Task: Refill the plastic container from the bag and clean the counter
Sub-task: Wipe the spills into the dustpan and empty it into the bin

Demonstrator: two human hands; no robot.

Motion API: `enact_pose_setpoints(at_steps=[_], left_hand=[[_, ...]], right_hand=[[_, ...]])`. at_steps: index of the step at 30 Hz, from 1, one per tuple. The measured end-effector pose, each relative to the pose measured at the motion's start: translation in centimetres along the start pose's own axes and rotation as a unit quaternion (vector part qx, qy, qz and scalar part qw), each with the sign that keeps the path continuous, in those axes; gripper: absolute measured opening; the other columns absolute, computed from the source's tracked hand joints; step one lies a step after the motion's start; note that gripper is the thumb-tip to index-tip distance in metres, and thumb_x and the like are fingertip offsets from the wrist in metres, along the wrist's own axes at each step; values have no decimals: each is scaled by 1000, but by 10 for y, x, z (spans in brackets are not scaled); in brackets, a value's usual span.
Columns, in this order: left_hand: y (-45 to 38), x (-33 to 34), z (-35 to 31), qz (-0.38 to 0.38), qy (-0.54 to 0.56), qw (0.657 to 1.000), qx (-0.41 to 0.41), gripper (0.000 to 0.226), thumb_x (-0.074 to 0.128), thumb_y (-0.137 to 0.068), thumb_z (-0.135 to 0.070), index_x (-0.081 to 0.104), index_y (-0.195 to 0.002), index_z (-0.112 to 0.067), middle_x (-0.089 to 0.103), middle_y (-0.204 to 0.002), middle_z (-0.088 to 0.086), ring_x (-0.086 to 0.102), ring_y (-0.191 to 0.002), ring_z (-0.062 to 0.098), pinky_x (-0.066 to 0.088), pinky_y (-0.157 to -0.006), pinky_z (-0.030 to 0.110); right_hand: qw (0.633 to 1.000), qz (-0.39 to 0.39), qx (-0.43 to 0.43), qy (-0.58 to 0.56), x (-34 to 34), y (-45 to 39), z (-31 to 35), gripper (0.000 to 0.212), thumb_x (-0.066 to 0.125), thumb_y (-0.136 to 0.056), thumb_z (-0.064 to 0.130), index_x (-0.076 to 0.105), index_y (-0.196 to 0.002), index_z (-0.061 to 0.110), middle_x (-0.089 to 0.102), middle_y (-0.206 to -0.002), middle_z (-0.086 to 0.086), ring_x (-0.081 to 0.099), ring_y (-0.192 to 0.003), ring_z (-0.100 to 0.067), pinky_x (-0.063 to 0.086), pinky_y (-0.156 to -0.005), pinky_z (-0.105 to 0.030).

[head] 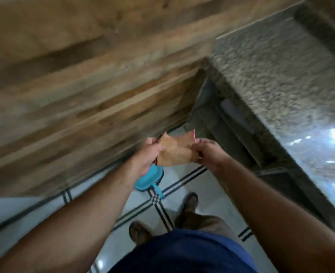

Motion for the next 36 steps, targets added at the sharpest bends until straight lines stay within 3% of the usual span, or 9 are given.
enact_pose_setpoints(at_steps=[3, 6, 15, 20, 24, 26, 28, 33, 36], left_hand=[[1, 60, -49, 24, -66, 997, 41, 43, 66, -84, -13, 70, -126, -8, 79, -117, 15, 74, -115, 37, 60, -97, 51], [-2, 132, -97, 40, -104, 990, 88, 25, 62, -102, -8, 67, -124, -18, 76, -110, 2, 72, -104, 21, 61, -88, 39], [-58, 324, -183, 19, -186, 967, 175, 33, 61, -105, -15, 65, -136, -22, 74, -122, -1, 69, -111, 18, 59, -98, 40], [-97, 386, -218, 54, -258, 942, 207, 34, 58, -107, -19, 59, -140, -28, 71, -125, -5, 68, -115, 17, 60, -100, 45], [-130, 414, -239, 67, -345, 910, 222, 36, 58, -106, -19, 56, -140, -28, 71, -130, -1, 68, -114, 20, 59, -99, 43], [-146, 422, -237, 67, -448, 862, 228, 45, 61, -105, -19, 52, -149, -24, 68, -138, 2, 68, -119, 26, 58, -100, 39], [-151, 431, -237, 59, -579, 759, 293, 55, 65, -103, -21, 49, -155, -18, 61, -149, 6, 63, -131, 30, 54, -106, 40], [-148, 450, -208, 189, -742, 527, 369, 44, 61, -104, -34, 58, -147, -24, 53, -155, 1, 51, -137, 27, 50, -110, 45], [-149, 447, -208, 193, -773, 472, 376, 46, 65, -102, -35, 57, -148, -27, 52, -154, -2, 50, -136, 25, 48, -111, 46]], right_hand=[[998, -47, -35, -38, -48, 25, 31, 14, 69, -81, 2, 78, -83, 13, 60, -84, -22, 61, -62, -22, 55, -61, -32], [988, -105, -56, -100, -109, 41, 63, 16, 60, -93, -8, 69, -89, 4, 66, -74, -18, 65, -52, -19, 54, -46, -30], [954, -232, -123, -148, -301, 39, 140, 18, 60, -96, -10, 70, -105, 1, 78, -101, -23, 75, -76, -26, 63, -59, -35], [939, -285, -126, -144, -362, 21, 156, 21, 70, -92, -6, 69, -110, 4, 77, -113, -20, 80, -96, -35, 68, -75, -51], [946, -289, -101, -106, -374, 10, 167, 39, 71, -96, -2, 59, -131, 11, 70, -130, -16, 78, -100, -29, 69, -76, -46], [943, -319, -89, 25, -377, 8, 170, 67, 75, -95, 6, 45, -154, 15, 60, -148, -11, 71, -117, -27, 67, -89, -43], [910, -349, -85, 208, -376, 6, 176, 79, 80, -93, 17, 40, -161, 23, 51, -155, -3, 58, -131, -22, 58, -108, -43], [819, -260, -43, 510, -352, -11, 170, 34, 65, -99, 55, 69, -129, 39, 56, -140, 3, 48, -134, -25, 43, -119, -51], [802, -205, 0, 561, -341, -15, 157, 38, 54, -102, 61, 68, -131, 41, 55, -142, 1, 43, -139, -30, 36, -121, -57]])
Point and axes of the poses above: each hand's wrist, its own y-axis away from the middle knuckle, its own x-axis out of the palm, z = x × y, the point moved 8 cm from there along -y, towards the middle knuckle
